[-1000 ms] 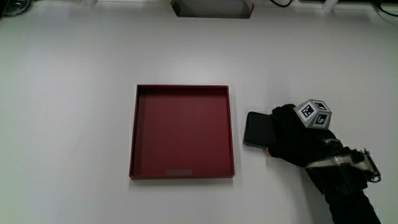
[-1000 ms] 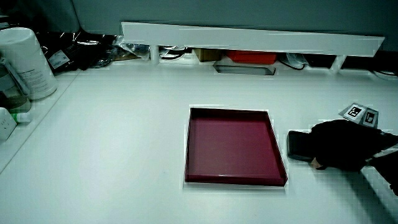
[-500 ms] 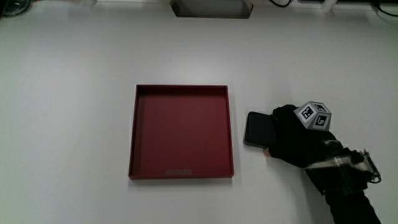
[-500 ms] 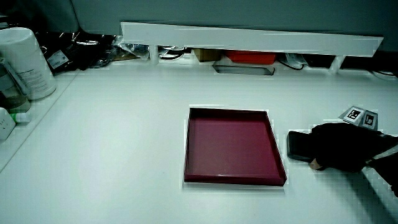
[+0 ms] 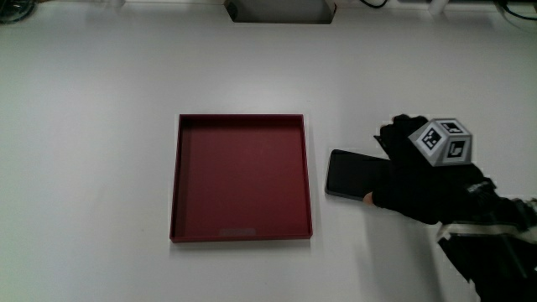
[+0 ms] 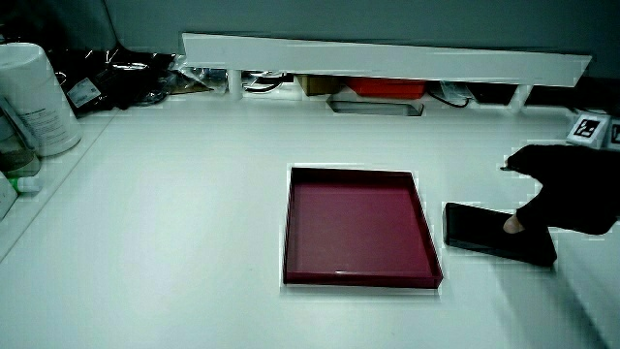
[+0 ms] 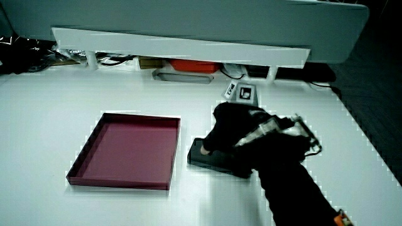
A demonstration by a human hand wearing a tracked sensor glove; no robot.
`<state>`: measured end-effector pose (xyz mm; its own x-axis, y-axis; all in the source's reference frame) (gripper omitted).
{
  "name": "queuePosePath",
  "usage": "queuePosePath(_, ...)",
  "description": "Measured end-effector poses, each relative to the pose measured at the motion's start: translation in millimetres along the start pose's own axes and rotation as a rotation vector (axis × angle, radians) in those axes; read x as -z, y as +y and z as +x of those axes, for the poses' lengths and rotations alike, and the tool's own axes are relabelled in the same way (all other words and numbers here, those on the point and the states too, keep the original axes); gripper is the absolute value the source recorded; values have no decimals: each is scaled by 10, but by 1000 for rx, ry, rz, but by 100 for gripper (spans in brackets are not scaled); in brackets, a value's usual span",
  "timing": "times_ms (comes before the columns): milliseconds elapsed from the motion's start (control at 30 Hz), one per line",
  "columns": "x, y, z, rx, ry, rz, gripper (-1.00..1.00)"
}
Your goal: Place battery on desk
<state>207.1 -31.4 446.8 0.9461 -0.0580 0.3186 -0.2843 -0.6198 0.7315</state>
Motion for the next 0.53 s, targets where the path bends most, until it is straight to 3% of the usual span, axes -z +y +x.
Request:
queuePosePath(67, -158, -179, -94, -38, 3, 42, -100)
queuePosePath(267, -425, -574, -327, -58, -51, 137, -100)
queuePosePath(400, -485, -718, -447, -89, -69, 172, -100)
queuePosePath(533, -463, -715, -449, -95, -67, 161, -100)
